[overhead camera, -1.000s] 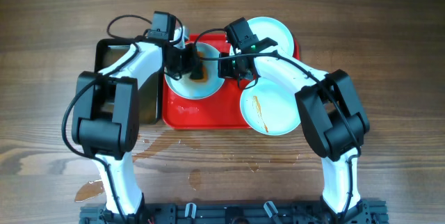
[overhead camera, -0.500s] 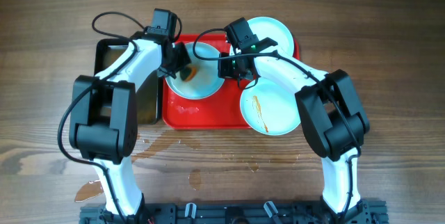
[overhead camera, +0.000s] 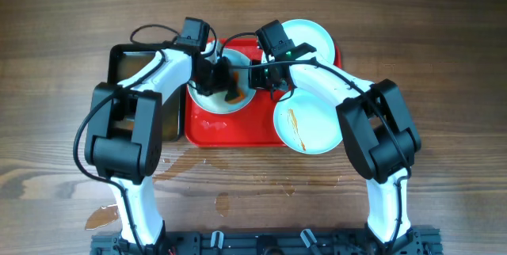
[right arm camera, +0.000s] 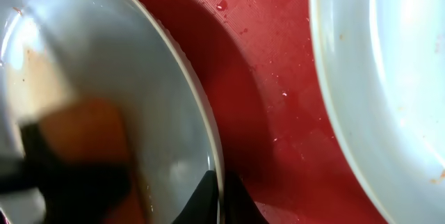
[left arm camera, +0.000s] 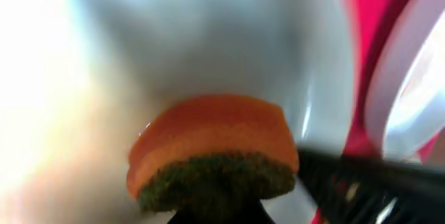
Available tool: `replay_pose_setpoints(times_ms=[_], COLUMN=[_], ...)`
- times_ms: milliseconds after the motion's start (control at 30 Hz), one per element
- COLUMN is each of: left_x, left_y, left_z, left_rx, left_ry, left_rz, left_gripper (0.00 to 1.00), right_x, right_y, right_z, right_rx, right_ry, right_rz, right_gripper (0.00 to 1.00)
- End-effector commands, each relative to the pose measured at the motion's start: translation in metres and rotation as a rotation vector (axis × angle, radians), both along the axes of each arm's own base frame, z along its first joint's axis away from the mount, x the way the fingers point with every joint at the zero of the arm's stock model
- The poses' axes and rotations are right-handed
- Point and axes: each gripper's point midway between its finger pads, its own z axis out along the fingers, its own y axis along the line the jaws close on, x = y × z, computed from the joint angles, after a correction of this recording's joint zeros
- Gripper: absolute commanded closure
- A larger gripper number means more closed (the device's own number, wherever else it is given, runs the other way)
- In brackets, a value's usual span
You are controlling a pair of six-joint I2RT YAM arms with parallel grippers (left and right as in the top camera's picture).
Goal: Clean dirty plates on tray and stack at the side
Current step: 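Scrub the plate with the sponge while right gripper holds its rim, then lift the cleaned plate with right gripper, return sponge leftward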
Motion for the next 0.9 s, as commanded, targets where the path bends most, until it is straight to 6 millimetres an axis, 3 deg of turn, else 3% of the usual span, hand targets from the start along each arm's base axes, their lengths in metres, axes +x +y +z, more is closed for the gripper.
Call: replay_pose_setpoints(times_ms=[0,133,200,267,400,533,567,700,767,867], left_x=[0.019,0.041,0.036,0.018,-0.040,-0.063,-0.059,-0.020,-0.006,-0.008], left_y=[0.034,0.076,0.095,0.098,0.060,0.040,0.043,0.056,0.075,0.102], left_z=[-0.036,-0.038,-0.040,-0.045,-0.049,-0.036,-0.028,0.040,0.085,0.134], left_rx=[0.205,0.428,0.519,0.527,0.312,0.177,0.172,0.127,0.138,0.139], left_ry=[-0.080,-0.170,-0.144,-0.063,0.209,0.309,0.292,0.113,0.012,-0.072], left_rz=[0.047,0.151,0.210,0.222,0.135,0.080,0.090,0.134,0.186,0.234], left_gripper=[0.96,0.96,0.96,0.96,0.96,0.96,0.96,0.96,0.96,0.96], right_x=[-0.009,-0.009,-0.009,-0.009,-0.009,-0.010,-0.010,-0.009,-0.006,0.001], right_y=[0.020,0.019,0.019,0.020,0.020,0.020,0.020,0.021,0.023,0.020], right_z=[-0.003,-0.004,-0.004,-0.004,-0.004,-0.003,-0.003,-0.003,-0.001,-0.001], right_rx=[0.061,0.059,0.059,0.060,0.060,0.065,0.065,0.065,0.075,0.055], right_ry=[0.023,0.023,0.022,0.022,0.023,0.026,0.026,0.023,0.007,-0.024], right_rz=[0.063,0.069,0.069,0.069,0.068,0.073,0.073,0.075,0.073,0.059], right_gripper=[0.93,0.91,0.90,0.90,0.90,0.90,0.89,0.62,0.59,0.56])
